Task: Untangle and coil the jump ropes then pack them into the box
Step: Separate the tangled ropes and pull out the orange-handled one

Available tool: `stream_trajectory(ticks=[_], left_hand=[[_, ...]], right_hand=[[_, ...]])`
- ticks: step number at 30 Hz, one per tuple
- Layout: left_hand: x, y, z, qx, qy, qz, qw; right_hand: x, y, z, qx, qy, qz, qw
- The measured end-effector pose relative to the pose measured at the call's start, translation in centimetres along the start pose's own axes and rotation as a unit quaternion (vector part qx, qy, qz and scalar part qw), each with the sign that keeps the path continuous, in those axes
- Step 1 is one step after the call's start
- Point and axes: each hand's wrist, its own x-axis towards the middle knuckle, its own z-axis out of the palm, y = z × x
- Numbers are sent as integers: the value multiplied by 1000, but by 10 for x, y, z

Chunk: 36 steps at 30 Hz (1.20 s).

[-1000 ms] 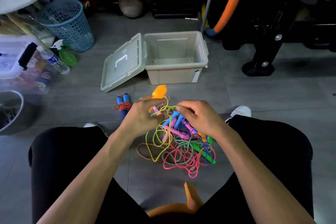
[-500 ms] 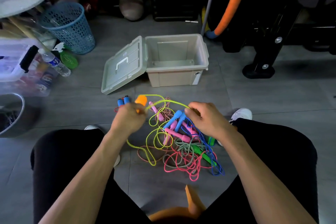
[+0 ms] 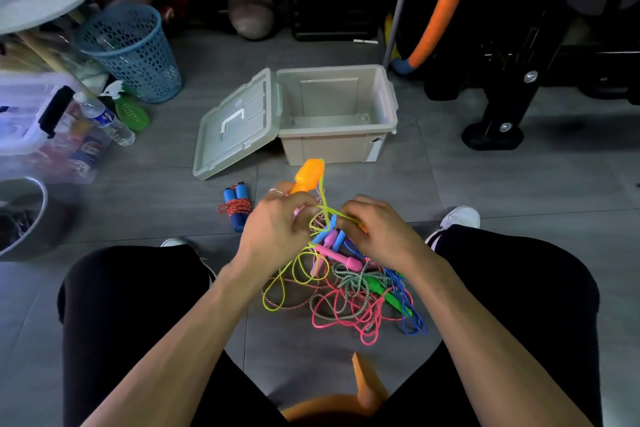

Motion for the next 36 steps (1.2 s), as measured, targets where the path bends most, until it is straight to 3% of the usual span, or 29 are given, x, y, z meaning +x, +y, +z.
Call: stream_trajectory(ticks=[3, 9, 12, 15, 16, 19, 22, 26, 29, 33, 35, 36], left_hand=[[4, -2, -11, -62, 64, -41, 995], [2, 2, -14, -124, 72, -108, 984], [3, 4, -17, -93, -2, -152, 984], [1, 3, -16, 22, -195, -217, 956], [-1, 3, -13, 37, -228, -241, 943], [-2, -3, -1, 7, -210, -262, 942], [-3, -4, 6, -13, -215, -212, 953], [-10, -2, 12, -55, -227, -150, 961], [-11, -1, 13, -123, -226, -163, 952], [-11, -4, 17, -120, -187, -96, 970], [-11, -7, 19, -104, -184, -92, 973], [-12, -9, 19, -95, -182, -96, 974]], right_hand=[[2, 8, -1, -20, 9, 20, 1000], [-4, 14, 7, -20, -15, 56, 998], [-1, 15, 10, 56, 18, 113, 992], [3, 16, 10, 197, 47, 278, 939], [3, 18, 11, 238, 48, 324, 914], [1, 19, 20, 353, 23, 395, 848], [2, 11, 22, 457, 23, 407, 790], [7, 7, 18, 526, 46, 383, 758], [8, 6, 16, 549, 65, 369, 747], [7, 3, 17, 544, 66, 361, 755], [7, 1, 15, 492, 54, 363, 789], [7, 2, 13, 424, 45, 361, 829]])
